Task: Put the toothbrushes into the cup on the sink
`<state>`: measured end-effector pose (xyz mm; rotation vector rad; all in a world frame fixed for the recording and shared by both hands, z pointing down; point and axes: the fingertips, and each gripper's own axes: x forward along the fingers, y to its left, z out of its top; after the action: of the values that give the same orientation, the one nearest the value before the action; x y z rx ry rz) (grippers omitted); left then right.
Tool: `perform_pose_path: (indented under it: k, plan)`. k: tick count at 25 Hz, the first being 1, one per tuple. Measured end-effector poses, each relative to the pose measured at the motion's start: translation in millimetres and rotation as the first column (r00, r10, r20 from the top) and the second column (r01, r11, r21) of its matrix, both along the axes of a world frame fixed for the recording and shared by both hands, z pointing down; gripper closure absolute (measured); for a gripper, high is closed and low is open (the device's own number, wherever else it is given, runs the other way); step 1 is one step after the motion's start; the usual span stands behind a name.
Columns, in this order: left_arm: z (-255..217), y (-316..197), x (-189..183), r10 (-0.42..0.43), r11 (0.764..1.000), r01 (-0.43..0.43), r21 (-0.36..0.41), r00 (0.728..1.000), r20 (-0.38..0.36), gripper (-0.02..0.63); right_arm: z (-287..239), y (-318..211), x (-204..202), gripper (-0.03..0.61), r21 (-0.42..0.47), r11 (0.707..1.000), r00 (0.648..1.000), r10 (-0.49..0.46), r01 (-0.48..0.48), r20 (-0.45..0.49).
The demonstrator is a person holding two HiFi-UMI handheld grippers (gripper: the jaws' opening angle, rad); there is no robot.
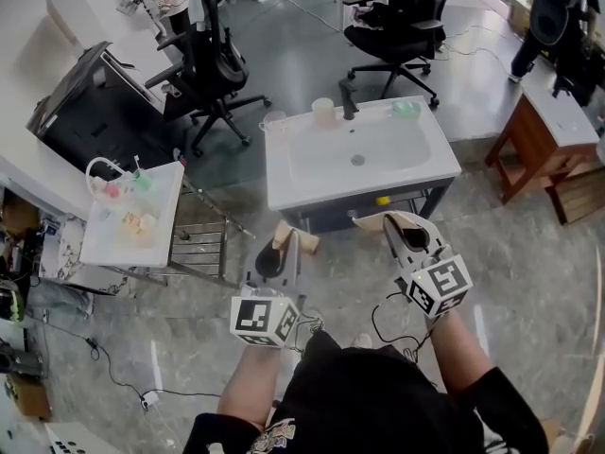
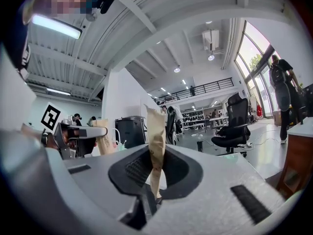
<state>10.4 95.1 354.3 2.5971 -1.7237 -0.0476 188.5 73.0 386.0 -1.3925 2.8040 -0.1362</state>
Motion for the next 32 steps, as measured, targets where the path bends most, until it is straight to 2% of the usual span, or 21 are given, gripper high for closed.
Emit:
perform_pose_path:
  k: [8, 18, 32]
  plan:
    - [11.1, -29.5, -19.2, -0.005, 1.0, 0.005, -0.009, 1.0, -0.013, 0.552, 8.4, -27.7, -15.4, 0.535, -0.015, 1.0, 1.0, 0.005, -0.005, -0.007]
    - [33.2, -101.7, -53.5, 0.027, 0.999, -0.028, -0.033, 0.999, -0.029, 0.552, 19.5, -89.7, -46.6, 0.535, -0.04, 0.998, 0.998, 0.047, -0.048, -0.028]
    - [34.0, -189.1, -107.1, 0.067, 0.997, -0.068, -0.022, 0.996, -0.054, 0.552, 18.6, -177.9, -110.6, 0.535, -0.036, 0.997, 0.997, 0.06, -0.062, -0.048]
